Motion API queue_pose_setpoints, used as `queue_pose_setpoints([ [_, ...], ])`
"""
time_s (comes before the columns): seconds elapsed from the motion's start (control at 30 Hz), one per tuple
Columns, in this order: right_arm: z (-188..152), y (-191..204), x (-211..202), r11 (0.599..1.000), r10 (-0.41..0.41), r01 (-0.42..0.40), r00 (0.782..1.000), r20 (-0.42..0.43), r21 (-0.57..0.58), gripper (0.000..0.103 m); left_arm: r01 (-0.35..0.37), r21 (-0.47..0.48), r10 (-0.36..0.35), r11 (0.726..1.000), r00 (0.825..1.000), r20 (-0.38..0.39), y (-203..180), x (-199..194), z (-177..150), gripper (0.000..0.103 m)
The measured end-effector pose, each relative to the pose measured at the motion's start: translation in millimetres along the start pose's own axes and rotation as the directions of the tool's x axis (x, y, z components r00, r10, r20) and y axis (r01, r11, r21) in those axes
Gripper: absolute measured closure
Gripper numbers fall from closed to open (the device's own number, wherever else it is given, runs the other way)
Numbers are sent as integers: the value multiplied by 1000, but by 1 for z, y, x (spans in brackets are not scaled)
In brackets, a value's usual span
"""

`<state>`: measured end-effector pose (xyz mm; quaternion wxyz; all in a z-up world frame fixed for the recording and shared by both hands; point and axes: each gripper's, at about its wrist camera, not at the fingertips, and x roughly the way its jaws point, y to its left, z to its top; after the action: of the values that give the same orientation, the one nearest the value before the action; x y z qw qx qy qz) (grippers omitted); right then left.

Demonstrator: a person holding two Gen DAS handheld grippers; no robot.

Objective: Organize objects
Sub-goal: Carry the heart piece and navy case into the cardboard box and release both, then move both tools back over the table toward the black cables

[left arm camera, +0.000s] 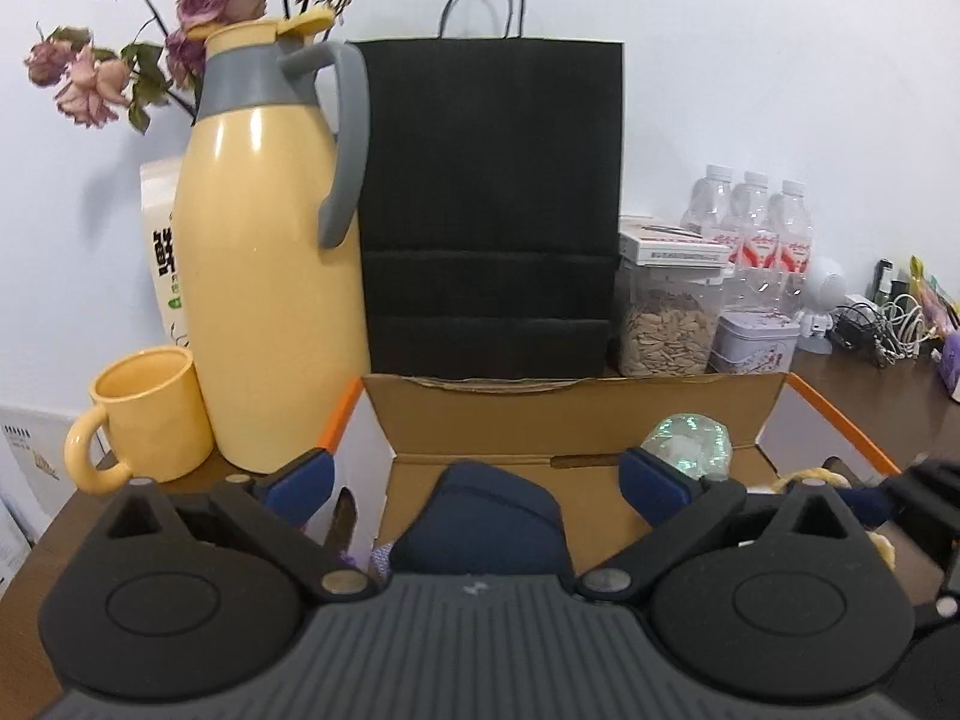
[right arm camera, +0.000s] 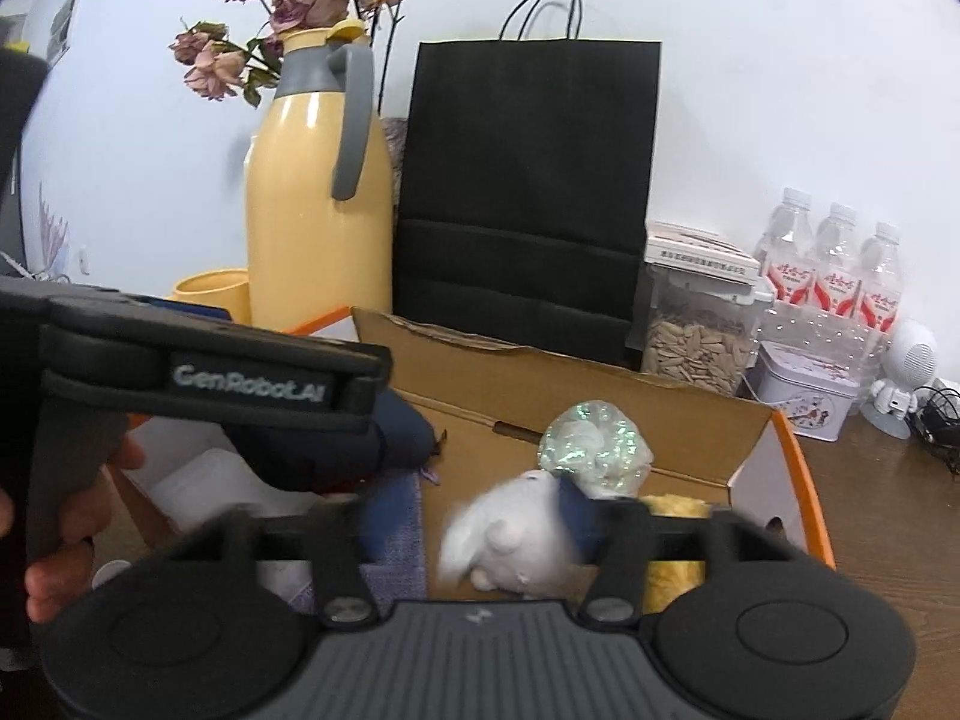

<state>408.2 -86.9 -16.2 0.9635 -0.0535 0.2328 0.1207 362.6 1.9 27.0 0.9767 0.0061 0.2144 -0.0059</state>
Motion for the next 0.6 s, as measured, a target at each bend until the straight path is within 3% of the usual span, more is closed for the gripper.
queue_pose_setpoints([
  [0.03, 0, -1, -1, 1000, -8, 8, 1000, 4, 6, 6, 4, 2, -4, 1000, 1000, 3, -1, -1, 0, 0],
  [0.07, 0, -2, -1, 1000, -13, 13, 1000, 10, 10, 3, 5, 6, -5, 1000, 1000, 3, -3, -2, -1, 0],
  [0.33, 1, -5, -2, 999, -37, 37, 999, 8, 30, 0, 11, -12, -11, 1000, 1000, 28, -1, -10, 2, 0],
  [0.6, 10, -6, -27, 999, -44, 43, 998, 46, 18, 0, 19, -23, -17, 1000, 995, 102, 2, -48, 9, 0],
])
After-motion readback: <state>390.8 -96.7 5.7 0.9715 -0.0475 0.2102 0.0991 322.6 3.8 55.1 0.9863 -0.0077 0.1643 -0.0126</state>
